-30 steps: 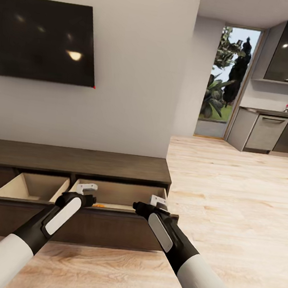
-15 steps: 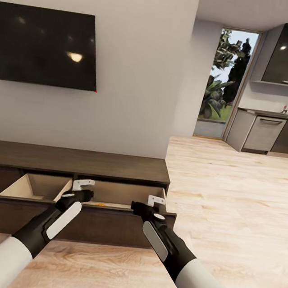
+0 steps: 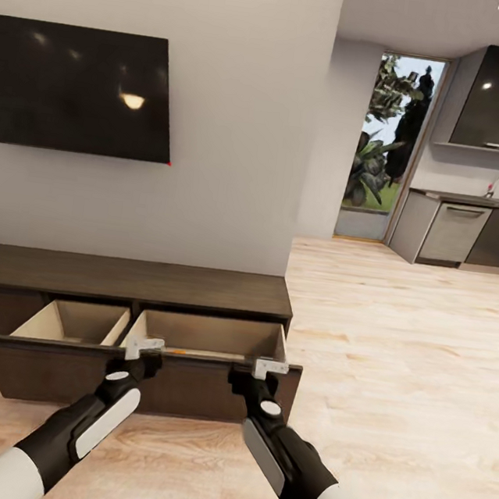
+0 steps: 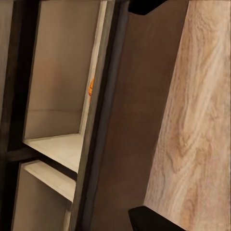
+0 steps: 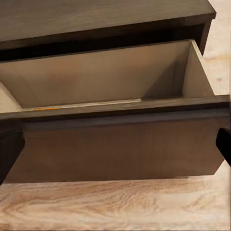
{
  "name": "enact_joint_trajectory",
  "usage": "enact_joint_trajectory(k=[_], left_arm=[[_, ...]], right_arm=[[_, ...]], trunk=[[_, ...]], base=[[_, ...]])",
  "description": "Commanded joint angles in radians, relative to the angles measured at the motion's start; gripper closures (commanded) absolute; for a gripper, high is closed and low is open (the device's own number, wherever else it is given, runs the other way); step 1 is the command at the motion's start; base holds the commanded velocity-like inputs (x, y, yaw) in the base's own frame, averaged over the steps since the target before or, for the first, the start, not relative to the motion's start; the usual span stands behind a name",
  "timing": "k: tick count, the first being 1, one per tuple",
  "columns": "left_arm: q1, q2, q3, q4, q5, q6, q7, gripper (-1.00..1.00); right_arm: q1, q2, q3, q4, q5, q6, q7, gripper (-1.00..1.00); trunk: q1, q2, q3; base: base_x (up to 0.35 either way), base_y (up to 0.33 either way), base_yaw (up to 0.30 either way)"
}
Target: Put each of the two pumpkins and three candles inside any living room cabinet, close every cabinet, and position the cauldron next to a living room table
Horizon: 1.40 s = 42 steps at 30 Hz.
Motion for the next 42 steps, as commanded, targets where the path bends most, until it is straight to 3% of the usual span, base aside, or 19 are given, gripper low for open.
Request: enact_joint_trajectory(k=[1,4,6,9,12,18,22,33,42], left_arm=[[0.002,0.001,-0.018,0.009,0.005,-0.006,0.007,-1.0],[0.006,0.001,-0.072,0.047,0.005,-0.042,0.005,-1.0],[0.008,0.001,-0.152,0.093,0.006,-0.117,0.005,-1.0],[0.008,0.001,-0.207,0.136,0.006,-0.199,0.004,-1.0],[0.009,-0.002,-0.234,0.197,0.007,-0.258,0.0,-1.0],[0.008,-0.029,-0.244,0.302,0.011,-0.315,-0.038,-1.0],[0.008,-0.033,-0.245,0.332,0.013,-0.337,-0.049,-1.0],[0.008,-0.034,-0.246,0.347,0.012,-0.383,-0.055,-1.0],[0.008,-0.034,-0.25,0.349,0.011,-0.386,-0.076,-1.0]], right_arm=[[0.007,0.0,0.004,0.0,-0.001,0.002,-0.007,-1.0],[0.02,0.0,0.005,0.025,0.001,-0.002,-0.006,-1.0],[0.031,0.001,0.009,0.073,0.003,-0.033,-0.002,-1.0],[0.035,0.002,0.012,0.112,0.003,-0.085,0.005,-1.0],[0.037,0.002,0.031,0.154,0.003,-0.116,0.031,-1.0],[0.038,0.005,0.056,0.233,0.003,-0.163,0.083,-1.0],[0.038,0.006,0.059,0.252,0.003,-0.178,0.088,-1.0],[0.038,0.008,0.061,0.301,0.003,-0.188,0.091,-1.0],[0.038,0.008,0.061,0.321,0.003,-0.255,0.091,-1.0]], trunk=[[0.0,-0.001,-0.001],[0.0,-0.001,-0.001],[0.0,-0.001,-0.001],[0.0,-0.001,-0.001],[0.0,-0.001,-0.001],[0.0,-0.001,-0.001],[0.0,-0.001,-0.001],[0.042,-0.078,-0.035],[0.076,-0.141,-0.064]], base=[[-0.048,0.0,0.0],[-0.027,0.0,0.0],[-0.01,0.0,0.0],[-0.005,0.0,0.0],[-0.002,0.0,0.0],[0.0,0.0,0.0],[0.0,0.0,0.0],[0.0,0.0,0.0],[0.0,0.0,0.0]])
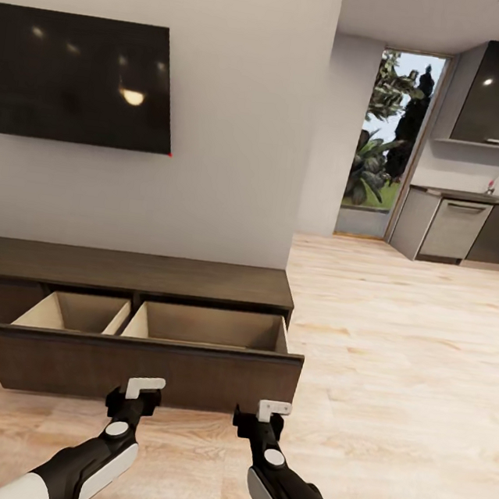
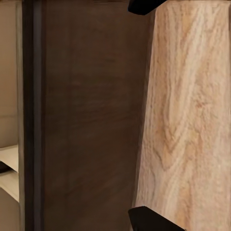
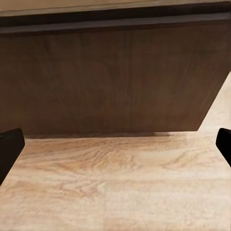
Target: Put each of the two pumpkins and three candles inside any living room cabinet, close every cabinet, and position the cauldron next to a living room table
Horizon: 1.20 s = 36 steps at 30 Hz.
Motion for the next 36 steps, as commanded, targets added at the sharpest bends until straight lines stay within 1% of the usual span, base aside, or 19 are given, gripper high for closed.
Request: enact_joint_trajectory(k=[1,4,6,8,11,17,28,36], left_arm=[[-0.002,0.001,-0.009,0.0,0.01,-0.008,0.002,-1.0],[-0.001,0.001,-0.01,0.028,0.008,-0.007,-0.024,-1.0],[-0.001,-0.013,-0.01,0.099,0.009,-0.009,-0.073,-1.0],[-0.002,-0.028,-0.01,0.135,0.009,-0.019,-0.097,-1.0],[-0.002,-0.039,-0.011,0.159,0.009,-0.037,-0.113,-1.0],[-0.002,-0.044,-0.011,0.173,0.009,-0.048,-0.123,-1.0],[-0.002,-0.046,-0.01,0.168,0.01,-0.05,-0.123,-1.0],[-0.002,-0.046,-0.01,0.172,0.01,-0.049,-0.123,-1.0]], right_arm=[[-0.001,0.0,0.008,0.001,-0.01,-0.009,-0.006,-1.0],[-0.001,0.0,0.008,0.001,-0.01,-0.014,-0.005,-1.0],[-0.001,0.001,0.008,-0.002,-0.011,-0.017,-0.005,-1.0],[-0.001,0.004,0.007,-0.004,-0.011,-0.019,-0.004,-1.0],[-0.001,0.009,0.007,-0.003,-0.012,-0.019,-0.004,-1.0],[-0.001,0.015,0.006,-0.001,-0.013,-0.02,0.005,-1.0],[-0.001,0.018,0.001,0.006,-0.023,-0.02,0.015,-1.0],[-0.001,0.017,0.0,0.04,-0.024,-0.023,0.016,-1.0]], trunk=[[0.004,-0.008,-0.004],[0.015,-0.029,-0.014],[0.023,-0.043,-0.02],[0.031,-0.057,-0.026],[0.042,-0.078,-0.036],[0.065,-0.12,-0.054],[0.065,-0.12,-0.054],[0.065,-0.12,-0.054]], base=[[0.0,0.0,0.0],[0.0,0.0,0.0],[0.0,0.0,0.0],[0.0,0.0,0.0],[0.0,0.0,0.0],[0.0,0.0,0.0],[0.001,0.0,0.0],[0.139,0.0,0.0]])
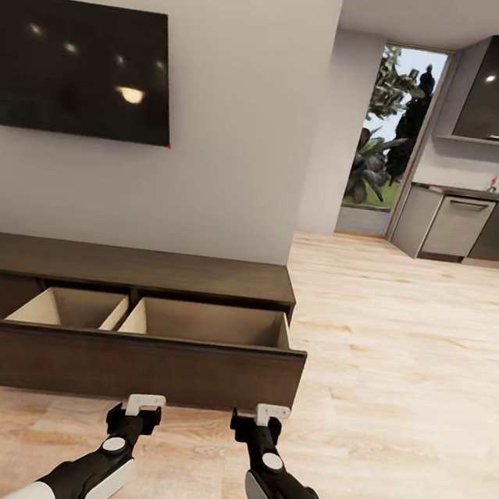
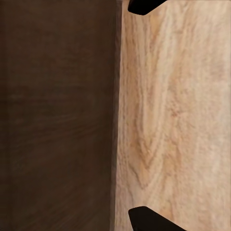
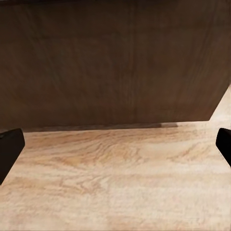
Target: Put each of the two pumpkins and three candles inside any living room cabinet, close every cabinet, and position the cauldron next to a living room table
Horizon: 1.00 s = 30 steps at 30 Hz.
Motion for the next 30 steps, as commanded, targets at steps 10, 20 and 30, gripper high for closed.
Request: enact_joint_trajectory(k=[10,20,30], left_arm=[[-0.001,0.001,-0.009,0.003,0.01,-0.005,0.004,-1.0],[-0.001,0.001,-0.01,0.002,0.01,-0.006,0.004,-1.0],[-0.001,0.001,-0.01,0.002,0.01,-0.005,0.004,-1.0]], right_arm=[[-0.001,-0.001,0.008,0.065,-0.012,-0.041,-0.006,-1.0],[-0.001,-0.002,0.007,0.079,-0.012,-0.044,-0.006,-1.0],[-0.001,-0.003,0.005,0.084,-0.013,-0.044,-0.006,-1.0]], trunk=[[0.0,0.0,-0.001],[0.0,0.0,-0.001],[0.0,0.0,-0.001]], base=[[0.08,0.0,0.0],[0.149,0.0,0.0],[0.111,0.023,0.0]])
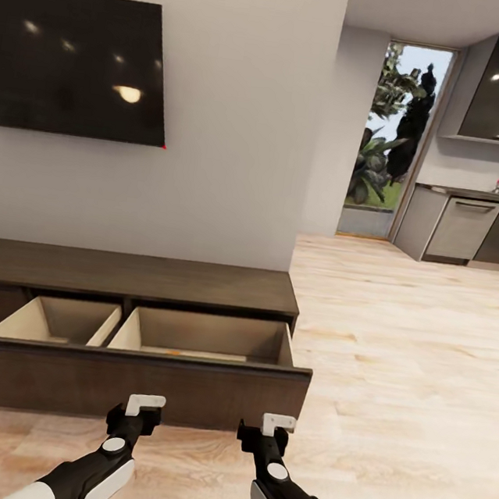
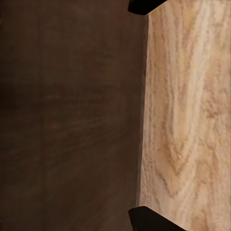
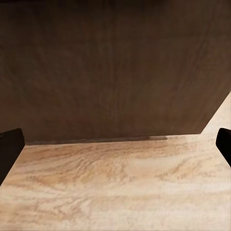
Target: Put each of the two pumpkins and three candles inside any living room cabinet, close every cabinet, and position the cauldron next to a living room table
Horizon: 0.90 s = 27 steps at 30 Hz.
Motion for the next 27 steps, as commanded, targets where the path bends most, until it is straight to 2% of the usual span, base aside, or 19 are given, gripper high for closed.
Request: enact_joint_trajectory(k=[1,27], left_arm=[[-0.001,0.001,-0.009,-0.001,0.011,-0.005,0.006,-1.0],[-0.001,0.001,-0.009,0.0,0.009,-0.005,0.006,-1.0]], right_arm=[[-0.001,0.0,0.008,0.003,-0.01,-0.006,-0.005,-1.0],[-0.001,-0.001,0.006,0.008,-0.011,-0.007,-0.005,-1.0]], trunk=[[0.0,0.0,-0.001],[0.0,0.0,-0.001]], base=[[0.054,0.007,0.0],[0.081,0.001,0.0]])
